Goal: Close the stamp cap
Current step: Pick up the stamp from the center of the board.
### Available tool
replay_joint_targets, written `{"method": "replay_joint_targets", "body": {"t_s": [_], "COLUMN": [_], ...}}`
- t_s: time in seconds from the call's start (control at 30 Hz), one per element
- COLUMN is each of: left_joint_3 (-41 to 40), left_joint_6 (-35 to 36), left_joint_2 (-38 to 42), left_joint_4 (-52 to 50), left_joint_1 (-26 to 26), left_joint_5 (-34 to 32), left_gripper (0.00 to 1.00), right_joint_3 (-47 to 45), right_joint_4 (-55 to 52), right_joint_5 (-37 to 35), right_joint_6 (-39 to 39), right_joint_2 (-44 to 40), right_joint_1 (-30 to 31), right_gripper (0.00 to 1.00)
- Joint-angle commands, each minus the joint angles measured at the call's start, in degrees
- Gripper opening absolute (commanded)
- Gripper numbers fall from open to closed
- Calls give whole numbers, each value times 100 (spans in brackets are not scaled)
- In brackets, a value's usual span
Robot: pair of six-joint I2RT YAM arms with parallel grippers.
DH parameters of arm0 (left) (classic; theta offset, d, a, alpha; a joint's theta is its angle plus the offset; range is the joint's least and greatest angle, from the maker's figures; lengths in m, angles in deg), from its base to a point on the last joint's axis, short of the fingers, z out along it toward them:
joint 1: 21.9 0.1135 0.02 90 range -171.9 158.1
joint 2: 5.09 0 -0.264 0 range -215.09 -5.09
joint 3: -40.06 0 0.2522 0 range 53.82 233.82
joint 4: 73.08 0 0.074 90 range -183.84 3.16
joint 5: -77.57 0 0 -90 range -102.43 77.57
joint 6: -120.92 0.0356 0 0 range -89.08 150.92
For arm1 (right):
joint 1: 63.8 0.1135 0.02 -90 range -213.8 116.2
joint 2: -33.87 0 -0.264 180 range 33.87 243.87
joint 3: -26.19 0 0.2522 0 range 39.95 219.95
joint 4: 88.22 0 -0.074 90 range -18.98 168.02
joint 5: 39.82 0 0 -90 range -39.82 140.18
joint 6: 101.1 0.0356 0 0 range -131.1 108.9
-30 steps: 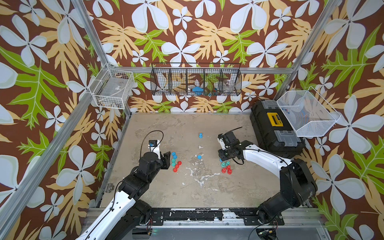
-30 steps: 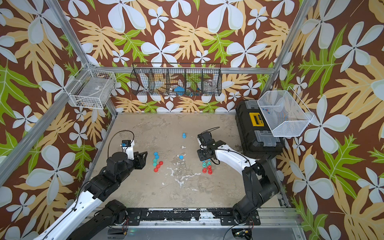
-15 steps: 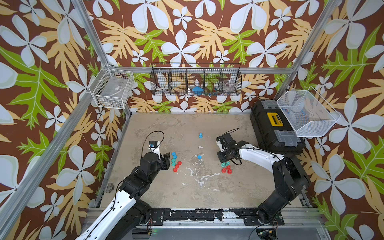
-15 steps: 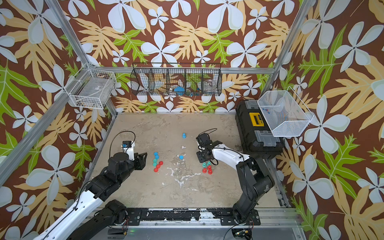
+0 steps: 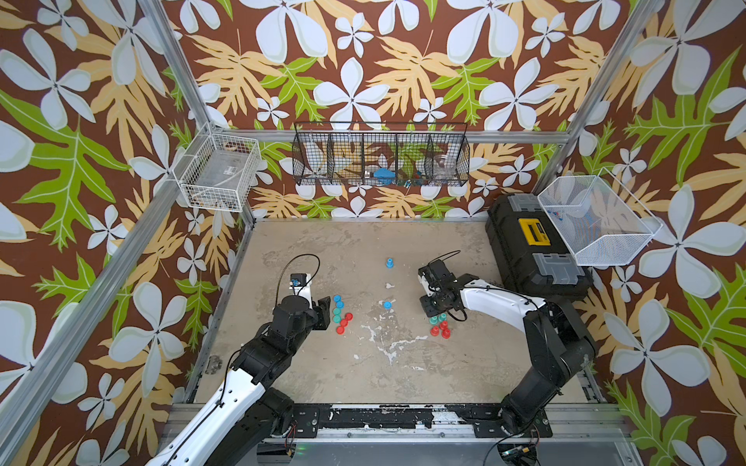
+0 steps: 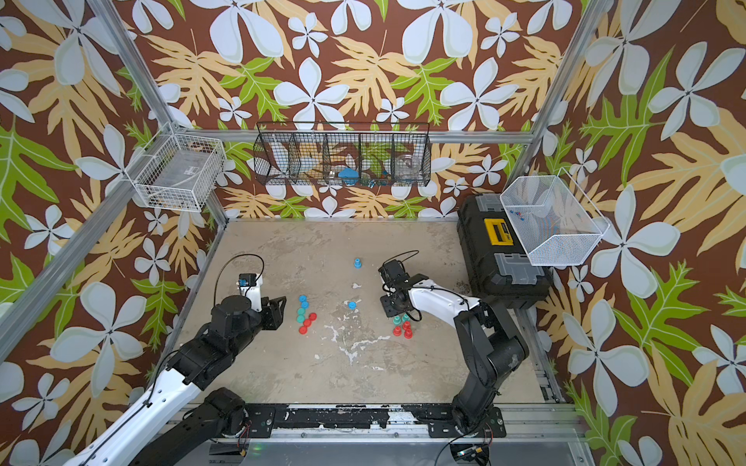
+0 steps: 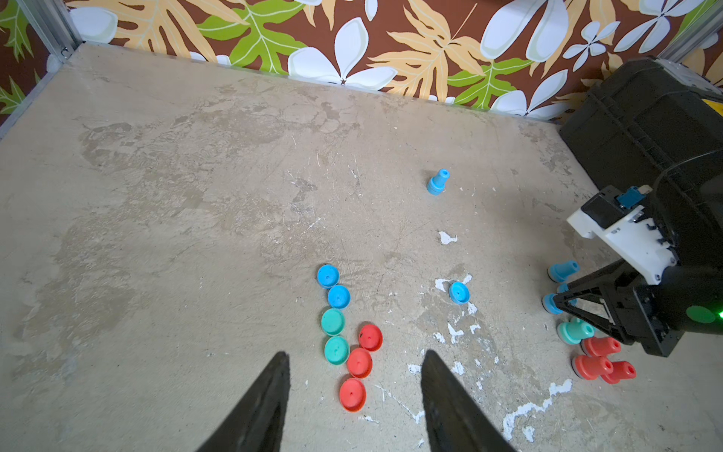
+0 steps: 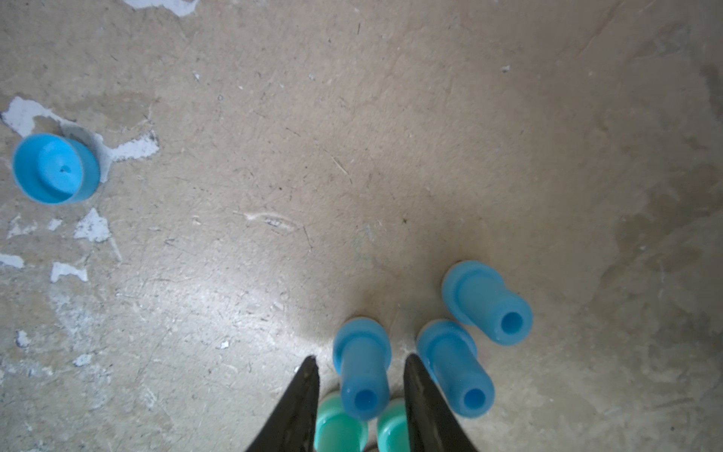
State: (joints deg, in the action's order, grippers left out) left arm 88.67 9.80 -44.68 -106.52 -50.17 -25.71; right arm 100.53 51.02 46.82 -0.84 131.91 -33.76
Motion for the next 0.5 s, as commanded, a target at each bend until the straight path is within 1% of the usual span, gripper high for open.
{"method": "replay_joint_targets", "body": {"t_s": [0.0,0.47], "left_joint_3": [17,15], "left_joint_6": [38,46], "left_joint_2": [2,-13], "left_joint_4": [-25,-21], "left_joint_1": [6,6], "left_joint_5": [-36,-26], "left_gripper": [56,56], "right_joint_3": [46,-28], "right_joint_4": [42,55], "right_joint_5": [-25,-57], "right_joint_6": [11,58], "right_joint_2": [35,66], "right_joint_1": [19,49], "right_gripper": [38,34]}}
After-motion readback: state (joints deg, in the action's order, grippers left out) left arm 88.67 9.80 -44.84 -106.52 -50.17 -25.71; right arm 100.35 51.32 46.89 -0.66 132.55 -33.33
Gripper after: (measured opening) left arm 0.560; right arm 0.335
